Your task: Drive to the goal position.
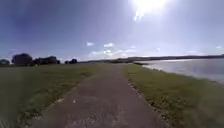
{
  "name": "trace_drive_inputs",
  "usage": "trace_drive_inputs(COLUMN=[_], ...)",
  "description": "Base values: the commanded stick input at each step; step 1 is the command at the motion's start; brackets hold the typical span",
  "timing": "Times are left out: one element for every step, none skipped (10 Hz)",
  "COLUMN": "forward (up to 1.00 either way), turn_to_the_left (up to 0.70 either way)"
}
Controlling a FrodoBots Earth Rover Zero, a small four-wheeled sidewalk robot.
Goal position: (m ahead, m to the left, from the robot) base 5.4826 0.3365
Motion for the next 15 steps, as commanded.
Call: trace_drive_inputs(forward=[0.85,0.85,0.85,0.85,0.85,0.85,0.85,0.85,0.85,0.85,0.85,0.85,0.85,0.85,0.85], turn_to_the_left=[0.0,0.0,0.0,0.0,0.0,0.0,0.0,0.0,0.0,0.0,0.0,0.0,0.0,0.0,0.0])
